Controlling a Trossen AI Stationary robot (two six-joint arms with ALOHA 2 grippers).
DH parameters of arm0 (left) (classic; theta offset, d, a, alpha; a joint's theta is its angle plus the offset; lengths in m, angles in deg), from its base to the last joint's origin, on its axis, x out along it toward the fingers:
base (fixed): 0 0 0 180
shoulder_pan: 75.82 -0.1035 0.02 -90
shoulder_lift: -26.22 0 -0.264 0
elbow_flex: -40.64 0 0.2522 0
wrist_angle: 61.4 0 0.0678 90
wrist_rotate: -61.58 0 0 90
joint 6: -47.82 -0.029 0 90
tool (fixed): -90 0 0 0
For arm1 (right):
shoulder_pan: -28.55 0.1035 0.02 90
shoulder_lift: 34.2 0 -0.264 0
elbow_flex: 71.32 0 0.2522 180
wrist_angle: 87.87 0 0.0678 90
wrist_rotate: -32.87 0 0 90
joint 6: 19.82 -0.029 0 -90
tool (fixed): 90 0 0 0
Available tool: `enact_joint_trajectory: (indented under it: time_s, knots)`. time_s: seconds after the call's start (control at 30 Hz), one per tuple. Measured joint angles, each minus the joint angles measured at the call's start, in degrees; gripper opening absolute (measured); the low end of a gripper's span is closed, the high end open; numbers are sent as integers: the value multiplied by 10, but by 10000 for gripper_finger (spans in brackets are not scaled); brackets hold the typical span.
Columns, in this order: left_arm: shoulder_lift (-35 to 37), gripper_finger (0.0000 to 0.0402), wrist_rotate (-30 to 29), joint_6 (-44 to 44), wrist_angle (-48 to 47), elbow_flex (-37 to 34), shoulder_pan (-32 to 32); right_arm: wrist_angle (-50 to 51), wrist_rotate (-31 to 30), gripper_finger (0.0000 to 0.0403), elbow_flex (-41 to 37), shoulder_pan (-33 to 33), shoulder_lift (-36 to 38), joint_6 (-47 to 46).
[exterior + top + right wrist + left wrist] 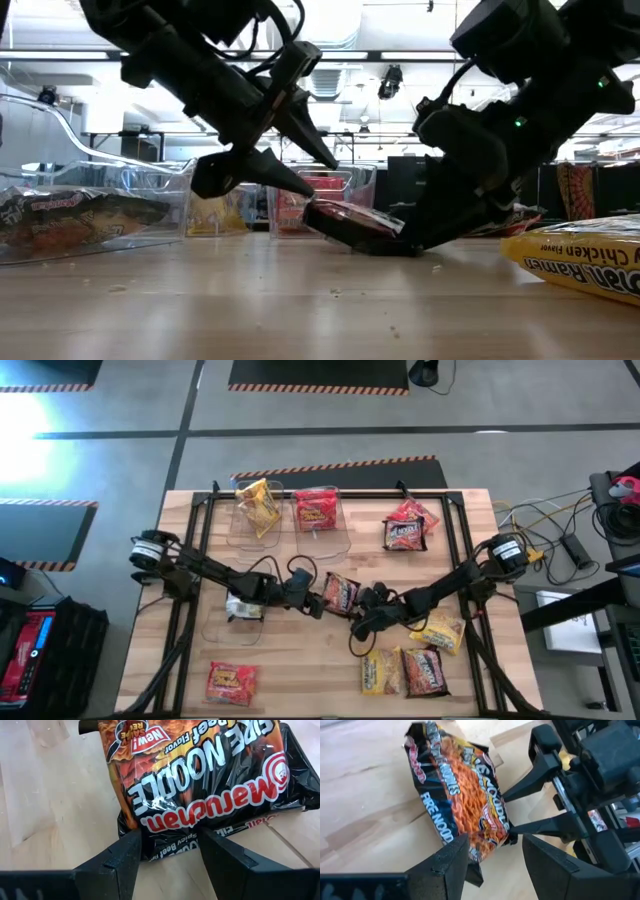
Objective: Sort Maruchan noodles
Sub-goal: Put the black noodle pack into the bottom transparent bin
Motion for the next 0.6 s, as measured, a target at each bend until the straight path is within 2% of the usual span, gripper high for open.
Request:
enact_joint_trajectory:
  time_s: [0.6]
  knots:
    - [-2,169,-5,-9,-43,0,-27,1,0,192,-1,0,-2,18]
